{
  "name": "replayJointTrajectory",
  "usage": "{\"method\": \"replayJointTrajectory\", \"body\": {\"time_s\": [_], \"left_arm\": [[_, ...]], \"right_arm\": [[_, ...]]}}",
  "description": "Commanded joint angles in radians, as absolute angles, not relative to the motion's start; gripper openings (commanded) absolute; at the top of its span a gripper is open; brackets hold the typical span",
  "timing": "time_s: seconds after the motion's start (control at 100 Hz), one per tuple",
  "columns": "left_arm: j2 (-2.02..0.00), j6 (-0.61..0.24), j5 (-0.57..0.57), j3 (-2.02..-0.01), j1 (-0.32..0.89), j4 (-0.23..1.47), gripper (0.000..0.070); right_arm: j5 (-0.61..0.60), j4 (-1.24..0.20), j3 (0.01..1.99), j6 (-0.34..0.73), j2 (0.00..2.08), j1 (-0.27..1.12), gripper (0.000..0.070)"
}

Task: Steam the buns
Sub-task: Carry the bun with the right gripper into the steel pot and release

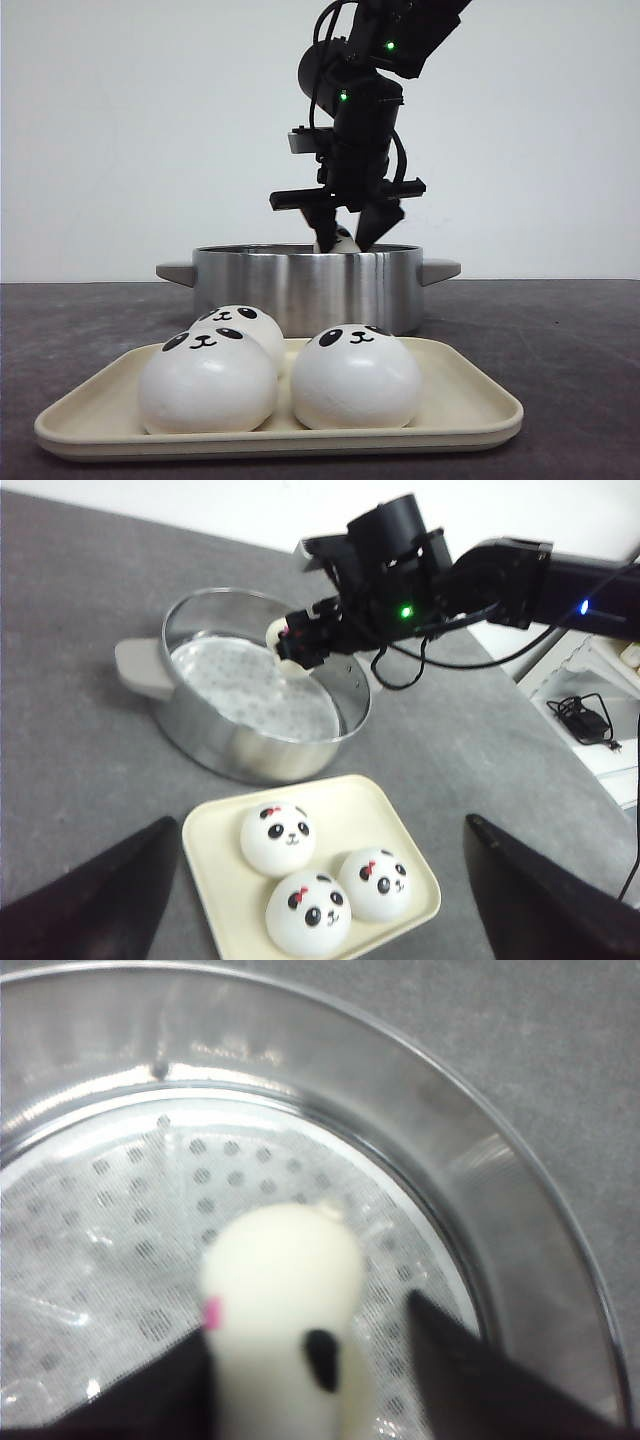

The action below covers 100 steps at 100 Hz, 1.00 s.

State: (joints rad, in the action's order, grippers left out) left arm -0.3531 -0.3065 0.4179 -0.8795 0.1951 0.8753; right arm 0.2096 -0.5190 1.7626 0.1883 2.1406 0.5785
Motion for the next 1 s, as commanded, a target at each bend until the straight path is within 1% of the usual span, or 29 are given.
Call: {"method": "replayJointTrajectory", "body": {"time_s": [0.0,0.38,0.6,0.69,0.71,0.74,0.76,0.82,0.83,0.88,0.95,0.99], "left_arm": [[-0.353,-0.307,0.420,-0.888,0.199,0.873,0.0550],[-0.353,-0.307,0.420,-0.888,0.199,0.875,0.0550],[-0.353,-0.307,0.420,-0.888,0.199,0.875,0.0550],[-0.353,-0.308,0.421,-0.888,0.199,0.877,0.0550],[-0.353,-0.308,0.421,-0.888,0.199,0.877,0.0550],[-0.353,-0.308,0.423,-0.888,0.199,0.878,0.0550],[-0.353,-0.308,0.425,-0.888,0.199,0.879,0.0550],[-0.354,-0.307,0.428,-0.888,0.199,0.884,0.0547],[-0.354,-0.307,0.428,-0.888,0.199,0.884,0.0544],[-0.354,-0.307,0.428,-0.888,0.199,0.887,0.0523],[-0.356,-0.307,0.428,-0.888,0.199,0.894,0.0431],[-0.358,-0.307,0.428,-0.888,0.199,0.898,0.0402]], "right_arm": [[0.211,-0.527,1.781,0.202,2.165,0.584,0.0428],[0.216,-0.610,1.792,0.202,2.163,0.570,0.0431],[0.214,-0.681,1.876,0.202,2.163,0.558,0.0432],[0.215,-0.751,1.950,0.202,2.158,0.558,0.0425],[0.215,-0.768,1.968,0.202,2.156,0.558,0.0405],[0.215,-0.793,1.995,0.200,2.152,0.559,0.0337],[0.214,-0.812,2.013,0.201,2.148,0.562,0.0269],[0.210,-0.861,2.055,0.202,2.123,0.572,0.0026],[0.211,-0.868,2.060,0.202,2.117,0.575,0.0000],[0.216,-0.897,2.076,0.201,2.081,0.596,0.0010],[0.239,-0.927,2.077,0.201,2.002,0.636,0.0010],[0.255,-0.946,2.077,0.201,1.950,0.671,0.0010]]}}
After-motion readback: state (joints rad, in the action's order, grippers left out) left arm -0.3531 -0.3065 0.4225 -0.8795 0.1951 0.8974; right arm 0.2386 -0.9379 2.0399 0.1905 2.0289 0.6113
